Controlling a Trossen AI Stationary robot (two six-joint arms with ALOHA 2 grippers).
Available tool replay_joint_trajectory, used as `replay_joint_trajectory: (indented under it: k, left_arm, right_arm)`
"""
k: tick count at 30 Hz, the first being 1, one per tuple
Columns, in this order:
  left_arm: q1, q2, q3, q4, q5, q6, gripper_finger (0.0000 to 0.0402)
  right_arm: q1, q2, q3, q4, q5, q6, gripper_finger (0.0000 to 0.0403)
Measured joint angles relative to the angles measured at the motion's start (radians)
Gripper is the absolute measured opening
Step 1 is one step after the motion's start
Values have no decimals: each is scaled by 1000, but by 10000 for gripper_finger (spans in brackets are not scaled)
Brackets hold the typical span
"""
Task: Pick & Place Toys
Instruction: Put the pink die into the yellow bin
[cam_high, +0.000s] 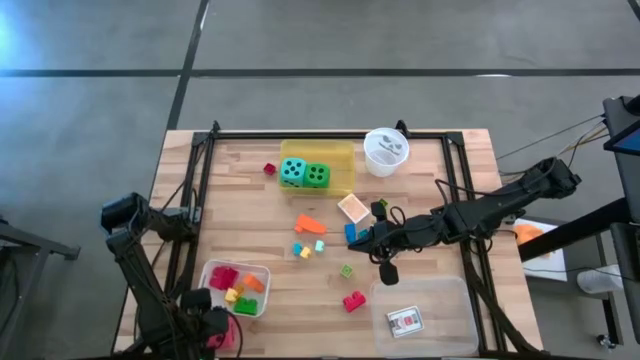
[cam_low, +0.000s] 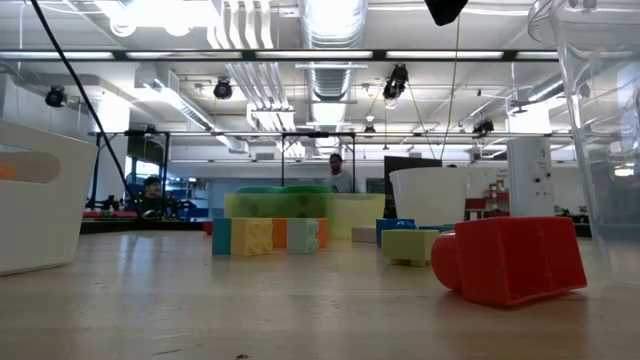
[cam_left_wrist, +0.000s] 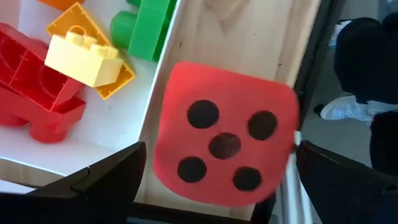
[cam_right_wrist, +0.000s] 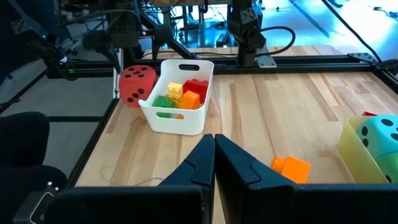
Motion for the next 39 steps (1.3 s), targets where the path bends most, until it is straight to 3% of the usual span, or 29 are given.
replay_joint_trajectory:
  k: [39]
  left_arm:
    - [-2, 51, -37, 68, -12, -25, 397]
  right_arm:
    - [-1, 0, 0, 0, 0, 0, 9]
